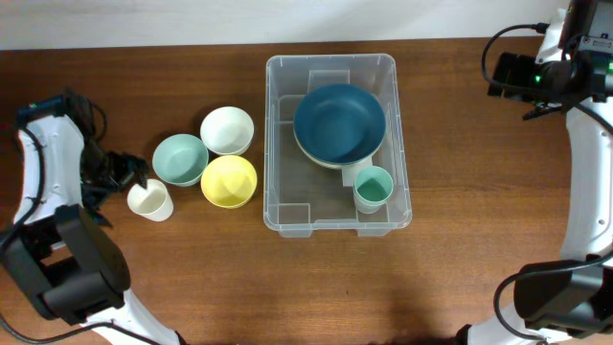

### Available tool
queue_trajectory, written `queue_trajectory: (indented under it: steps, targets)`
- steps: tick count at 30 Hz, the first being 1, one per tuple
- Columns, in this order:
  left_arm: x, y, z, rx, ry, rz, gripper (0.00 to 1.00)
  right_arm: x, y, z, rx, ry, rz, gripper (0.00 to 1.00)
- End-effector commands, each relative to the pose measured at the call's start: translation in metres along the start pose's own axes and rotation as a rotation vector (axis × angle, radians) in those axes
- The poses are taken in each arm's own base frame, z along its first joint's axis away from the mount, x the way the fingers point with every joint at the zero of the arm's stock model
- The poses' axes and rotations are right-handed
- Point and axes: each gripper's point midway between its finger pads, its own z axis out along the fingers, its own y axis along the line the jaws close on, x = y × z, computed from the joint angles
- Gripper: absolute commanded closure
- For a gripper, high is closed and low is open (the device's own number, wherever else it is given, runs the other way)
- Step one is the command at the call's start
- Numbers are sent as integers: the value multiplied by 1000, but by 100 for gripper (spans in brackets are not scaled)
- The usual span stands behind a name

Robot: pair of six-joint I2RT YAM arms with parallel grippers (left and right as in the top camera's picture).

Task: Pack container
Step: 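Release the green cup and withdraw the left gripper, then grasp the small cream cup with the left gripper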

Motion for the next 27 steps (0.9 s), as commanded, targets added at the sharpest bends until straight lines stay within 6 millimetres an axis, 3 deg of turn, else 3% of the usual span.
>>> queue_trajectory:
  steps: [1, 9, 13, 15, 17, 18, 21, 27]
  targets:
    - [4, 8, 14, -12, 6, -39, 1, -2, -2, -3, 7, -10, 10, 1]
    - [-3, 1, 54, 17, -31, -40, 2, -2, -2, -3, 7, -10, 10, 1]
    - [-11, -5, 64, 46, -68, -40, 11, -2, -2, -3, 7, -10, 10, 1]
    - [-14, -7, 65, 55, -80, -40, 24, -2, -2, -3, 7, -10, 10, 1]
    - [-16, -9, 64, 64, -90, -40, 44, -2, -2, -3, 7, -10, 10, 1]
    - [-18, -10, 64, 69, -96, -33, 67, -2, -2, -3, 7, -10, 10, 1]
    - [-20, -12, 64, 74, -105, -10, 99, -2, -2, -3, 7, -10, 10, 1]
    - [-27, -17, 60, 89, -135, 72, 99, -2, -2, -3, 7, -10, 10, 1]
